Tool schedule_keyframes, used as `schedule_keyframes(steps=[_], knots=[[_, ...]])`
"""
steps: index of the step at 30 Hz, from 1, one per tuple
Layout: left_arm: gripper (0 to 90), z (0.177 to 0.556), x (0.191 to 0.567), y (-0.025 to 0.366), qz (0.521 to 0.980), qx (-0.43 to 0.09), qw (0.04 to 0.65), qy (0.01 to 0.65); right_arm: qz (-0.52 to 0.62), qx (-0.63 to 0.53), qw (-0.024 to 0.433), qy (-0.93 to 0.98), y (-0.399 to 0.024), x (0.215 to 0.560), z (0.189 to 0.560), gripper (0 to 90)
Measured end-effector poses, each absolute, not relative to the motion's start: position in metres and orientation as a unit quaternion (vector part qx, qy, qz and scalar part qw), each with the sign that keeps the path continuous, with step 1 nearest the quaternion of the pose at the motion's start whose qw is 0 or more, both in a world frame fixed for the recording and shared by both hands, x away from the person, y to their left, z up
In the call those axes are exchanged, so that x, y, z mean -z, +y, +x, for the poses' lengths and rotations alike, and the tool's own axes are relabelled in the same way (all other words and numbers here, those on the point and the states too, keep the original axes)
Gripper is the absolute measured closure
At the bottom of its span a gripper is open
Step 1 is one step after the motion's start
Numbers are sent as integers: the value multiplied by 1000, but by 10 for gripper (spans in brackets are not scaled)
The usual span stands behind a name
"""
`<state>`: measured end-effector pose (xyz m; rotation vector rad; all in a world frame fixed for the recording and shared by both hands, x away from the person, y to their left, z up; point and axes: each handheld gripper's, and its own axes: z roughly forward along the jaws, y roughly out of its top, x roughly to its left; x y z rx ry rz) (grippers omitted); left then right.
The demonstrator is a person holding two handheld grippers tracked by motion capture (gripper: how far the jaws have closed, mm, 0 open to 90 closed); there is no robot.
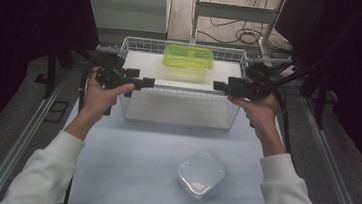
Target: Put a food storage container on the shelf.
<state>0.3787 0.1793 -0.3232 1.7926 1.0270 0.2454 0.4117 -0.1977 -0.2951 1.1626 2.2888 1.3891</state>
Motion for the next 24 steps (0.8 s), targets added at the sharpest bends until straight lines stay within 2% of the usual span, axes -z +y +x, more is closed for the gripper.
schedule_keyframes(steps=[4,15,20,24], knots=[[234,344,338,180,757,-112,504,401,384,-479,104,783,-207,312,392,312],[232,287,404,188,769,-72,493,400,357,-485,82,794,-228,364,338,316],[237,277,425,191,767,-67,487,413,350,-469,91,806,-230,383,322,316],[238,274,434,189,776,-68,470,415,355,-454,82,813,-232,399,318,314]])
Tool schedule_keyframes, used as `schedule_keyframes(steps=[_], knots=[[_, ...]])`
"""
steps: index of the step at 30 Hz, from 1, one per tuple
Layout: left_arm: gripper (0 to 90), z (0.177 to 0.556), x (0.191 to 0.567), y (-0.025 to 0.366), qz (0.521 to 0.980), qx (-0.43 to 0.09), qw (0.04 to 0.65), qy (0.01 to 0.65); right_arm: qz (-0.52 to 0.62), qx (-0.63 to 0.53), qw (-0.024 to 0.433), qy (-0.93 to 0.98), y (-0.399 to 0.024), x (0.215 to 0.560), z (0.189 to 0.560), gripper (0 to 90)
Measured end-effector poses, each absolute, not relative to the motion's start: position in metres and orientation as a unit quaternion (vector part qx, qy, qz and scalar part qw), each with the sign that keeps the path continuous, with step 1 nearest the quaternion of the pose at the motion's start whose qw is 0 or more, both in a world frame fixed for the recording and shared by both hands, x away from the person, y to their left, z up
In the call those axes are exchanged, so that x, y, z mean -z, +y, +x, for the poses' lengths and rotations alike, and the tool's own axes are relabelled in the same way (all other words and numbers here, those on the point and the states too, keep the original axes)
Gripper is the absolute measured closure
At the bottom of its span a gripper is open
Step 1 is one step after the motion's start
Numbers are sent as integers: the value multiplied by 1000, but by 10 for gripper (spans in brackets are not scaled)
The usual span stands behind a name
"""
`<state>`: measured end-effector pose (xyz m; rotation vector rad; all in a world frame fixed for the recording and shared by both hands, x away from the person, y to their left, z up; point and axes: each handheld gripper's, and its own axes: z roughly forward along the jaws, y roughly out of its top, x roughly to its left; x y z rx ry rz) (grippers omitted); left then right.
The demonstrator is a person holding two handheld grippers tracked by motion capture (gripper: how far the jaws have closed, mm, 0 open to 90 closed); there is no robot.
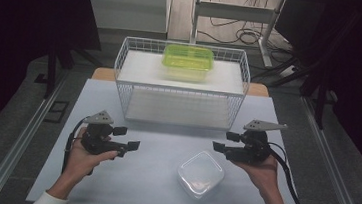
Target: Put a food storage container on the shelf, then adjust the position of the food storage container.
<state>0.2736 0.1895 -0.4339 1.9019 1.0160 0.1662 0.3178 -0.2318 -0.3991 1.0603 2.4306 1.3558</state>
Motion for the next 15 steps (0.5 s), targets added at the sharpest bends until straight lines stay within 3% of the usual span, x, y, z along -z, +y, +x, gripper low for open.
schedule_keyframes(steps=[15], knots=[[248,269,444,188,785,-62,457,413,366,-439,69,818,-238,418,312,312]])
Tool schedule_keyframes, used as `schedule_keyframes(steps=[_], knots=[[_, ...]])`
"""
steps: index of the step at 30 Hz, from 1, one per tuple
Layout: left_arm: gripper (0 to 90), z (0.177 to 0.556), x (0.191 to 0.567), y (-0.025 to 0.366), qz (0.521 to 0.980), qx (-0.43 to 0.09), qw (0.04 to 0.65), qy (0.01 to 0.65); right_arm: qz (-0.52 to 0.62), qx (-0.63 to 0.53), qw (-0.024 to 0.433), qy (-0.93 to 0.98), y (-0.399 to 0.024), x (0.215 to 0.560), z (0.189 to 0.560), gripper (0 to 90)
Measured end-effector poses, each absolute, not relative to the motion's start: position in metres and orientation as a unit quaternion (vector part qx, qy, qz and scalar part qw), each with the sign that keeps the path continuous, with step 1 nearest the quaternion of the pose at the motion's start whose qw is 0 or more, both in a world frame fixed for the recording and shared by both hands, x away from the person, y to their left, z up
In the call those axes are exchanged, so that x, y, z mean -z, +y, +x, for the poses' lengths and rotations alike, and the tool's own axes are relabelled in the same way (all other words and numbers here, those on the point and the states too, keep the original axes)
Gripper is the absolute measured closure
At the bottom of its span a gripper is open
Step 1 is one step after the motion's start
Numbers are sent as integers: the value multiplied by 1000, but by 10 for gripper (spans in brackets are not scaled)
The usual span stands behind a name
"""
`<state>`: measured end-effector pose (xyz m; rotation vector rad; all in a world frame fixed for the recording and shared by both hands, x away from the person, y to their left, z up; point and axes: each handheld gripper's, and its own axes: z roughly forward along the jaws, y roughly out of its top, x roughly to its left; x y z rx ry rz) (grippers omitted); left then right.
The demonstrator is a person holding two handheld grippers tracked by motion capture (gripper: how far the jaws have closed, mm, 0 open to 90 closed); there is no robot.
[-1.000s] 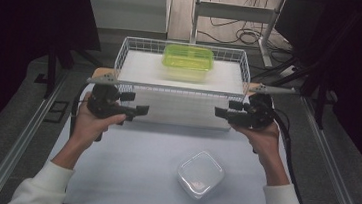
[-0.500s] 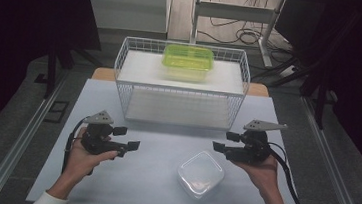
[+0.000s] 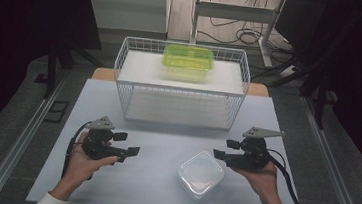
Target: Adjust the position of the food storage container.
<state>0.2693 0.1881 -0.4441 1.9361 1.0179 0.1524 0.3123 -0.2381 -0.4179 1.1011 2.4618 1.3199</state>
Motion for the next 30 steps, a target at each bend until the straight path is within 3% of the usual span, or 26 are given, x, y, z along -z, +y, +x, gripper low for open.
schedule_keyframes(steps=[30], knots=[[226,269,449,192,785,-60,451,420,377,-406,79,829,-255,431,296,331]])
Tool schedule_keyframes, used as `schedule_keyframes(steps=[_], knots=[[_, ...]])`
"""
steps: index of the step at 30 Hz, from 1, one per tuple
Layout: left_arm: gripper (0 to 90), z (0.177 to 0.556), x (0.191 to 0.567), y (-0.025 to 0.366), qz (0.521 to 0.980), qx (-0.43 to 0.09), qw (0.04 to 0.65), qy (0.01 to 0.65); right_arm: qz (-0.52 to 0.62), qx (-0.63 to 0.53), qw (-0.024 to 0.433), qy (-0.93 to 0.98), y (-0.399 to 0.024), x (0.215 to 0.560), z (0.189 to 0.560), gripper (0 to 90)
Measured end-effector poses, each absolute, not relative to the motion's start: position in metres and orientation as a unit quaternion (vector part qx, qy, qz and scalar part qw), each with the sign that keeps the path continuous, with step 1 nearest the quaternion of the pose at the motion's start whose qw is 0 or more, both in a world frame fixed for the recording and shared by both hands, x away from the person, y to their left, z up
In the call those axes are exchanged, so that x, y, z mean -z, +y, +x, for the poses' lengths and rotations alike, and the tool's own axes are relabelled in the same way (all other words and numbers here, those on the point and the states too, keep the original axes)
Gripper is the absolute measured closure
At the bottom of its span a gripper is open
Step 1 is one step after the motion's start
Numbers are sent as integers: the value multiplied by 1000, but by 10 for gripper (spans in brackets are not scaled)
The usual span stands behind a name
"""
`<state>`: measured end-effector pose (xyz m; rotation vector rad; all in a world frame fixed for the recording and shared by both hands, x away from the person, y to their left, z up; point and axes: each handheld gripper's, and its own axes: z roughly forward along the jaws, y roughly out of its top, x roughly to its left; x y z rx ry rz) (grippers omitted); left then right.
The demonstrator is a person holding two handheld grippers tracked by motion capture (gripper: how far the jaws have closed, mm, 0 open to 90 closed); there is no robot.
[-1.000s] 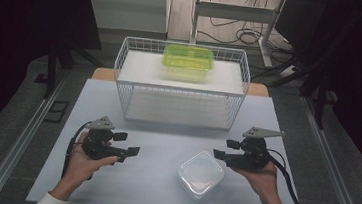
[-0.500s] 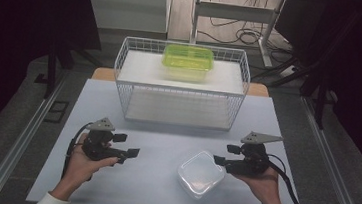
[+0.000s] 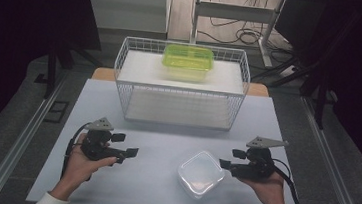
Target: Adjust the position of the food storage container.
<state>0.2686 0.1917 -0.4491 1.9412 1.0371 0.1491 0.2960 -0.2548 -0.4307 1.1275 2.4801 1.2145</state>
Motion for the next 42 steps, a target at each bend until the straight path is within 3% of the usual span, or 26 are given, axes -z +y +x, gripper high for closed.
schedule_keyframes(steps=[17,24,28,29,30,35,42], knots=[[218,271,455,194,786,-54,443,427,352,-350,72,865,-249,441,267,369],[217,272,457,192,790,-54,438,427,346,-328,40,878,-259,448,255,556],[216,273,459,191,792,-52,433,427,333,-306,6,892,-256,460,252,731],[216,273,459,191,792,-52,433,427,333,-306,6,892,-256,460,252,731],[215,273,460,190,793,-52,432,427,323,-285,3,903,-250,465,250,802],[215,274,461,192,792,-51,432,428,304,-267,-6,914,-242,472,249,885],[215,274,462,192,792,-50,431,430,281,-243,-2,929,-227,481,246,890]])
